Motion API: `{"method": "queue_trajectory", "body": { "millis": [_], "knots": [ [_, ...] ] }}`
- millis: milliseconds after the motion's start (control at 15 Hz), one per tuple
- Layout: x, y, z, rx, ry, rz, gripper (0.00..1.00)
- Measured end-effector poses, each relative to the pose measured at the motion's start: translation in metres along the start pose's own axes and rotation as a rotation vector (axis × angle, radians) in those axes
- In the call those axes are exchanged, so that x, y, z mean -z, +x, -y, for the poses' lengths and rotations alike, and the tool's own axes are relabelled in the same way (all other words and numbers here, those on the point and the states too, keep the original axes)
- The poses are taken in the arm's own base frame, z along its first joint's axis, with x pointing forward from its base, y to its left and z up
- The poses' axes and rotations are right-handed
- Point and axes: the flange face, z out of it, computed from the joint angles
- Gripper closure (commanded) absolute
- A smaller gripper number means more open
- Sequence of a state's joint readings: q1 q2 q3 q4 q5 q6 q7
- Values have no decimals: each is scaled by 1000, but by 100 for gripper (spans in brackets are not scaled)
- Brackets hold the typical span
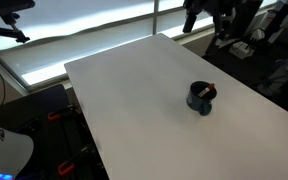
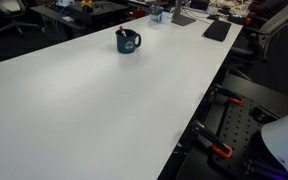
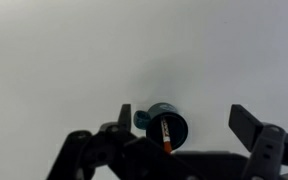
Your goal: Remove the marker from the cup
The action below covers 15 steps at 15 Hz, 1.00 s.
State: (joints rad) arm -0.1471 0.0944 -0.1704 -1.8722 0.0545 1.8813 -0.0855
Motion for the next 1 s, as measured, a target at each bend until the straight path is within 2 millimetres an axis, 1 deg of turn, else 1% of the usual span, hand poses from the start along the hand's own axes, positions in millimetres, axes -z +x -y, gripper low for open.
{"method": "queue_trajectory", "body": {
  "millis": [133, 467, 667, 800, 1000],
  "knots": [
    [-6, 1, -1, -1, -1, 10, 0],
    [-2, 0, -1, -2, 0, 4, 0],
    [-5, 1, -3, -6, 0, 8, 0],
    [-12, 6, -7, -16, 4, 19, 0],
    [-27, 24, -14, -35, 11, 47, 0]
  ]
}}
